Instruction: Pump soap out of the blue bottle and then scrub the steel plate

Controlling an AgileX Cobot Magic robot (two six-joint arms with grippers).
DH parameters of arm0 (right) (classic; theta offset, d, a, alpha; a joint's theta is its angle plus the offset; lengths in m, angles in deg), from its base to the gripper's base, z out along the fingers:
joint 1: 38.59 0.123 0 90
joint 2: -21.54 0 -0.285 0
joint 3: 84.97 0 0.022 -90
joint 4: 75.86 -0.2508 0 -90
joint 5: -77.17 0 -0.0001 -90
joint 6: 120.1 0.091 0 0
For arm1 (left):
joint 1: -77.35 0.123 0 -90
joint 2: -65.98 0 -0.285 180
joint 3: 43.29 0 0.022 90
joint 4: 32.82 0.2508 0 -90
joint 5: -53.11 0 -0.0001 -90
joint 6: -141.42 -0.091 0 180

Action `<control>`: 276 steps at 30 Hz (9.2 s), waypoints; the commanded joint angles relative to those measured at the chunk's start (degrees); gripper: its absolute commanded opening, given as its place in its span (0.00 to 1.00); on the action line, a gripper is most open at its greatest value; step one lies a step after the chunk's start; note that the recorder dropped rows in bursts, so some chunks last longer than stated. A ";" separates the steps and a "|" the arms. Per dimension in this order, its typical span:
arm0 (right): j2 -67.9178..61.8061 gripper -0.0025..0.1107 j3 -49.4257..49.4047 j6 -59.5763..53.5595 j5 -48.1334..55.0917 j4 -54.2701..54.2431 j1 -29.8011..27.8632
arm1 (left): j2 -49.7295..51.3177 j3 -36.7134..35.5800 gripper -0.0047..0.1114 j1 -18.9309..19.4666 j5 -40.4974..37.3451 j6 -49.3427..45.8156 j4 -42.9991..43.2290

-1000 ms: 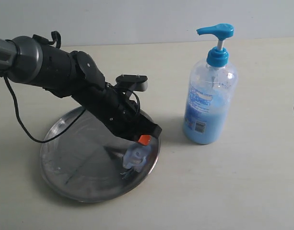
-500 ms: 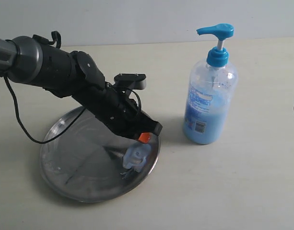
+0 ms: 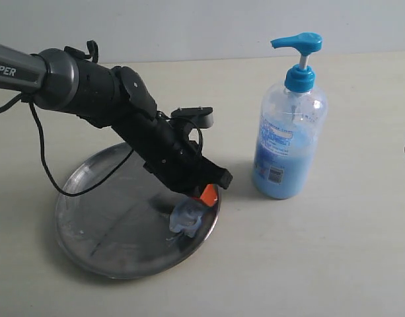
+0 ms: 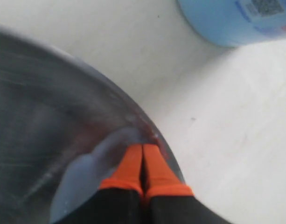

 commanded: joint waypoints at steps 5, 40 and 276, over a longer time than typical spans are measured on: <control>0.19 0.02 0.23 -0.36 0.02 0.17 -0.18 | 0.01 0.32 0.05 -0.01 -5.74 5.14 9.77; 0.19 0.02 0.23 -0.36 0.14 0.17 -0.18 | 0.79 0.32 0.05 -1.23 -9.78 9.57 17.04; 0.19 0.02 -0.49 -4.39 -3.39 1.90 -0.18 | -71.45 -32.51 0.05 -2.80 7.62 19.61 24.12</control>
